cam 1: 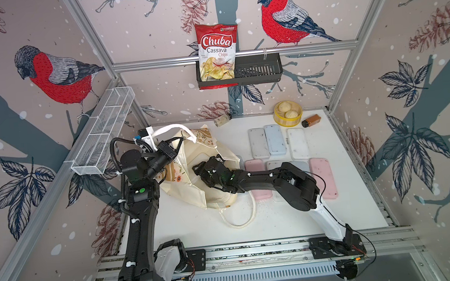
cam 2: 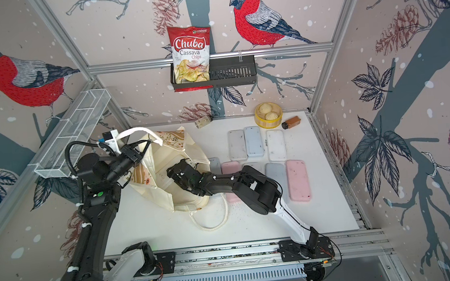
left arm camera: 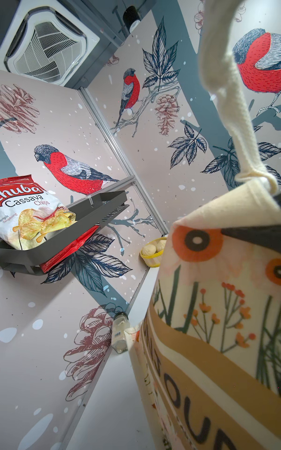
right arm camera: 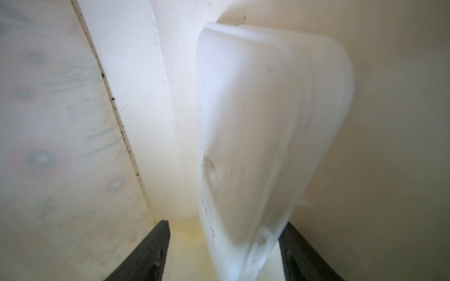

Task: Take out the pencil case from the canvas bag
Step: Pick up the pencil case from the canvas bag.

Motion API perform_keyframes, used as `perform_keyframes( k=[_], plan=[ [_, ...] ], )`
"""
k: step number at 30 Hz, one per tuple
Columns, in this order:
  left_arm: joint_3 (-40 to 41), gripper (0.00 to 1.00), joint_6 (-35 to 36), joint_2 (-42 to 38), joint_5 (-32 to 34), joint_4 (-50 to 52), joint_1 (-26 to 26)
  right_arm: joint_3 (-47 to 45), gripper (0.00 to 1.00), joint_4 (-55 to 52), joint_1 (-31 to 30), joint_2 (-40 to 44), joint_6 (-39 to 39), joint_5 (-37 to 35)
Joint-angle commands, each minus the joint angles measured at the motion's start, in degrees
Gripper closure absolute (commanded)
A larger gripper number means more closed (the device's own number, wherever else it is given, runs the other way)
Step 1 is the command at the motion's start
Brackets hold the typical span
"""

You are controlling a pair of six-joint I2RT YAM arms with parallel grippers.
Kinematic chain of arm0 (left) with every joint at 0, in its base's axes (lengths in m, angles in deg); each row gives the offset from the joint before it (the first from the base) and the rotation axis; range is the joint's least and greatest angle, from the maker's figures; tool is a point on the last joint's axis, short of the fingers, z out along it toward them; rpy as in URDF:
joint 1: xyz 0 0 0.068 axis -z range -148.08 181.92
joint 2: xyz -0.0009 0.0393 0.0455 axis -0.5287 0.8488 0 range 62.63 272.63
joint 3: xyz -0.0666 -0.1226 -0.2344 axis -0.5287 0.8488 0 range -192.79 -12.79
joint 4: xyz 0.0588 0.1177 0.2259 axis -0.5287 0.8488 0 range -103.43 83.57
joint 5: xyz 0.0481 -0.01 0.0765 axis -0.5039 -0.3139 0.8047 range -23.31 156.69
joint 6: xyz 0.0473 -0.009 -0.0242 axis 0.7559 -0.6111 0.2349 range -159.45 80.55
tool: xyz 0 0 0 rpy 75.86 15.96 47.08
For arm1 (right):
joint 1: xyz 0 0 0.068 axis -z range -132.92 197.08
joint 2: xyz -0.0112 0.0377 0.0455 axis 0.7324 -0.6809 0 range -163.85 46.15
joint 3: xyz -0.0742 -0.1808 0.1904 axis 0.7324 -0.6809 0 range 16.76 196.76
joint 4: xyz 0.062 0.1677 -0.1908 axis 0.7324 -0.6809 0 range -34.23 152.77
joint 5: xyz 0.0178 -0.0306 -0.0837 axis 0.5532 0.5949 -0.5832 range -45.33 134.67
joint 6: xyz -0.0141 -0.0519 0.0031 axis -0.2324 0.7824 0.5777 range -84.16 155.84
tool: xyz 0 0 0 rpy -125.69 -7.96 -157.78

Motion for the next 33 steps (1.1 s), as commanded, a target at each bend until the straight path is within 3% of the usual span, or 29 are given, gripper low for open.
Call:
perform_keyframes(
  k=[1, 8, 11, 13, 17, 33],
  plan=[
    [-0.5, 1.00, -1.6, 0.0, -0.2, -6.1, 0.2, 0.3, 0.30, 8.9, 0.5, -1.3, -1.9, 1.2],
    [-0.6, 1.00, -1.5, 0.3, -0.6, -5.8, 0.4, -2.4, 0.48, 18.5, 1.1, -2.2, -2.4, 2.5],
    [-0.7, 1.00, -1.3, 0.5, -0.4, -5.5, 0.3, -2.7, 0.52, 18.7, 1.1, -1.2, -0.7, 2.0],
    [-0.6, 1.00, -1.5, 0.7, -0.5, -5.8, 0.4, -2.2, 0.51, 17.4, 1.2, -1.0, 0.1, 1.6],
    [-0.8, 1.00, -2.1, 0.7, -0.6, -6.1, 0.6, -0.3, 0.38, 13.2, 1.6, -2.3, -1.1, 1.4],
    [-1.9, 1.00, -4.6, 1.5, -2.1, -7.4, 1.4, 6.1, 0.38, 12.6, 3.0, -7.8, -1.5, 1.4]
  ],
)
